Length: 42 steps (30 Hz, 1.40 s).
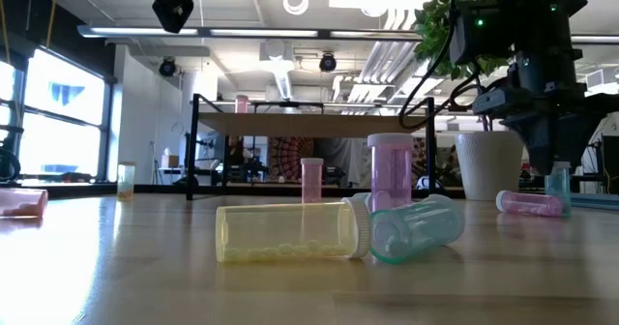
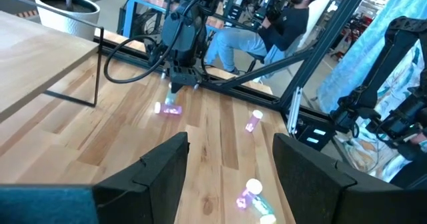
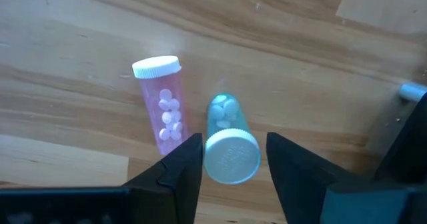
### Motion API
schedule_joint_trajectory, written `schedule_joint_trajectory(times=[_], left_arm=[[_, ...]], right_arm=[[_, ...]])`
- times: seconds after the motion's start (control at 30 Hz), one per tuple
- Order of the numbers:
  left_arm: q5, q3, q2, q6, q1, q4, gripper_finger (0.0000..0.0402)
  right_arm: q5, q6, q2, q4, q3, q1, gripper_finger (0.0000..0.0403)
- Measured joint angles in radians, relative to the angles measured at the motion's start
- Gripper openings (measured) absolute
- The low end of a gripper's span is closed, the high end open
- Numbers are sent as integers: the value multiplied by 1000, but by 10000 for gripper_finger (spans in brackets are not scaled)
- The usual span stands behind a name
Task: Pick and place medicine bottles onto shelf by color
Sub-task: Put the top right blue pill bottle on the shelf
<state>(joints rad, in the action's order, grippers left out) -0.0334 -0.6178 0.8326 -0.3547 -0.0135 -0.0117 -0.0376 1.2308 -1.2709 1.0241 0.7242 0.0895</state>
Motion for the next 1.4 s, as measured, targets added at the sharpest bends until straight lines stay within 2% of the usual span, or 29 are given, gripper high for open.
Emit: schedule_joint_trajectory(times=[0.27, 0.53, 1.0, 1.2, 1.4], left_arm=[[0, 0, 0, 9, 0, 0, 209], [-1, 0, 0, 9, 0, 0, 209], [-3, 0, 0, 8, -80, 0, 209], [-3, 0, 0, 7, -125, 0, 209], [-4, 0, 0, 7, -194, 0, 209]], right_arm=[[-14, -8, 1, 2, 0, 0, 110], [-52, -25, 11, 11, 27, -15, 106], [62, -7, 16, 155, 360, -97, 106], [121, -88, 16, 161, 488, -97, 106], [252, -239, 15, 161, 614, -73, 106]])
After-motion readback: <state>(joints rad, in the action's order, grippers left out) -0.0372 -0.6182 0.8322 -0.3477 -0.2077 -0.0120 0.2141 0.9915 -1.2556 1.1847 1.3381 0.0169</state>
